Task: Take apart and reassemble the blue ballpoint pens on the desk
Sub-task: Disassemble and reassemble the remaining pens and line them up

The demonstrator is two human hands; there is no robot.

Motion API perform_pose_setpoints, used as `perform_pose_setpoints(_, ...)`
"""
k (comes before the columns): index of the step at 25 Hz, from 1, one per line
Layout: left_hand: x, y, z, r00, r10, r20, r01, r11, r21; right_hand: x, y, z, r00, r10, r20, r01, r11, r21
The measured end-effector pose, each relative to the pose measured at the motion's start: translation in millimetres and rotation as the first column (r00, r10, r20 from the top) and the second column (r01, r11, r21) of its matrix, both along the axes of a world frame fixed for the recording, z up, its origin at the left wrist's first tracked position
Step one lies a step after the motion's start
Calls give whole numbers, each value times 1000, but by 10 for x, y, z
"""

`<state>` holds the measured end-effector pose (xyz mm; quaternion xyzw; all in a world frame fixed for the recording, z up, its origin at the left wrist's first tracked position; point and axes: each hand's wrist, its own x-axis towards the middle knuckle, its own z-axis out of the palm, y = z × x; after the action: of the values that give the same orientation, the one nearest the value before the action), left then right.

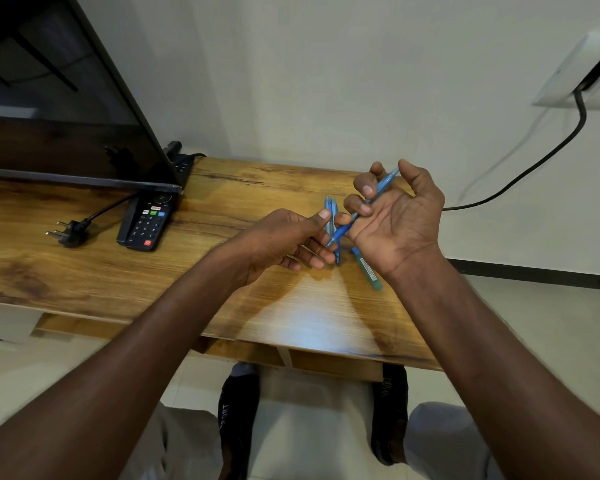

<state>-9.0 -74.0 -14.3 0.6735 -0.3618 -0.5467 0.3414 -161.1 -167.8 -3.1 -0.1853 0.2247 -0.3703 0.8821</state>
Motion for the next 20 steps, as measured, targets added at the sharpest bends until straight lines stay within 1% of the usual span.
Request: perform_pose_setpoints(20, 6, 2, 9, 1000, -1, 2, 1, 1000, -5, 4, 8, -13, 1000, -22, -15, 22, 1000, -7)
